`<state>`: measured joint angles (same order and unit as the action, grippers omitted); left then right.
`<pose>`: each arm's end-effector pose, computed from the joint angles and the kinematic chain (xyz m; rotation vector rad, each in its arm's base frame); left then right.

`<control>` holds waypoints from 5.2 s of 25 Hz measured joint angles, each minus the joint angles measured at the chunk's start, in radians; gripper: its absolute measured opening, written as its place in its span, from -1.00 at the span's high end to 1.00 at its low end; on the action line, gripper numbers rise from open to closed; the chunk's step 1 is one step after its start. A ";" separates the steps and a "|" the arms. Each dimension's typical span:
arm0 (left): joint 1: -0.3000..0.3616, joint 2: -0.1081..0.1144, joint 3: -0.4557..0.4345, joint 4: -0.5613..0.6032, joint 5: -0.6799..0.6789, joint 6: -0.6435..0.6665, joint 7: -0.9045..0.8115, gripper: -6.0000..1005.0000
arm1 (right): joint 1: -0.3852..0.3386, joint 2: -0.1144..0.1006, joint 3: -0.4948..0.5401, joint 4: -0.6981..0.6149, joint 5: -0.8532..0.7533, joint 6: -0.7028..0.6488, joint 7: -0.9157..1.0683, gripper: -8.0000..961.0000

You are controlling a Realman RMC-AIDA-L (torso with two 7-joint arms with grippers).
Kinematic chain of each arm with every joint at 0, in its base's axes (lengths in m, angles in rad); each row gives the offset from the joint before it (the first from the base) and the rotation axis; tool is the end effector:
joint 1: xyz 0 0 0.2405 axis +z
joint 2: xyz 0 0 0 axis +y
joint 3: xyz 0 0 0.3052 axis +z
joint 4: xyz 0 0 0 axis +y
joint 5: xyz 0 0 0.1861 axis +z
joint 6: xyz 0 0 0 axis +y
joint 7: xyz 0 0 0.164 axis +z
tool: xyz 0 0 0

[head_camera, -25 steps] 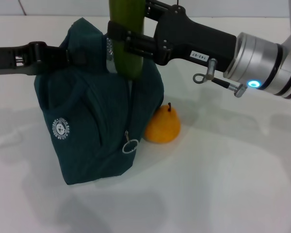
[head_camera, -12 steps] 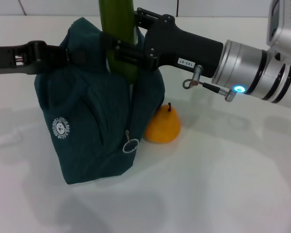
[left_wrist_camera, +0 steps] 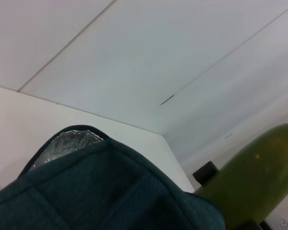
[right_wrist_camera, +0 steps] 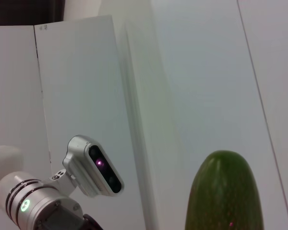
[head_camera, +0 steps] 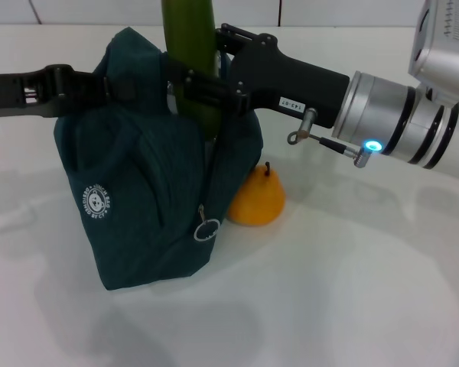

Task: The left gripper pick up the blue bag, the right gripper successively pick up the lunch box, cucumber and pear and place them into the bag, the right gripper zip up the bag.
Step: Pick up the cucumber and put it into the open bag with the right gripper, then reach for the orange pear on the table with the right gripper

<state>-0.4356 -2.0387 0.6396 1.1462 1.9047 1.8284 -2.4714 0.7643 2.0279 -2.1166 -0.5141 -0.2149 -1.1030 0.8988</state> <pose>-0.2545 0.3235 0.0537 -2.4443 -1.5876 -0.8778 0.1105 0.3823 -0.1046 -2.5802 0.2843 1.2733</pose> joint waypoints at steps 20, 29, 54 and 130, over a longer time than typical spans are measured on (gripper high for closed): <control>-0.002 0.000 0.000 0.000 0.001 -0.003 0.000 0.90 | -0.029 0.000 -0.028 0.006 0.005 0.003 0.012 -0.45; -0.007 0.000 0.001 -0.012 0.005 -0.003 0.002 0.90 | -0.022 0.000 -0.037 0.006 0.004 0.026 0.015 -0.46; -0.007 0.007 0.000 -0.026 -0.001 -0.005 0.017 0.90 | -0.003 0.000 -0.052 0.008 -0.003 0.054 0.063 -0.48; 0.044 0.017 -0.058 -0.169 0.002 -0.110 0.147 0.90 | -0.184 0.000 0.410 0.047 -0.688 -0.022 0.052 -0.19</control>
<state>-0.3916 -2.0216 0.5813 0.9771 1.9066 1.7182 -2.3239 0.5798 2.0283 -1.7069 -0.4674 -0.9027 -1.1254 0.9510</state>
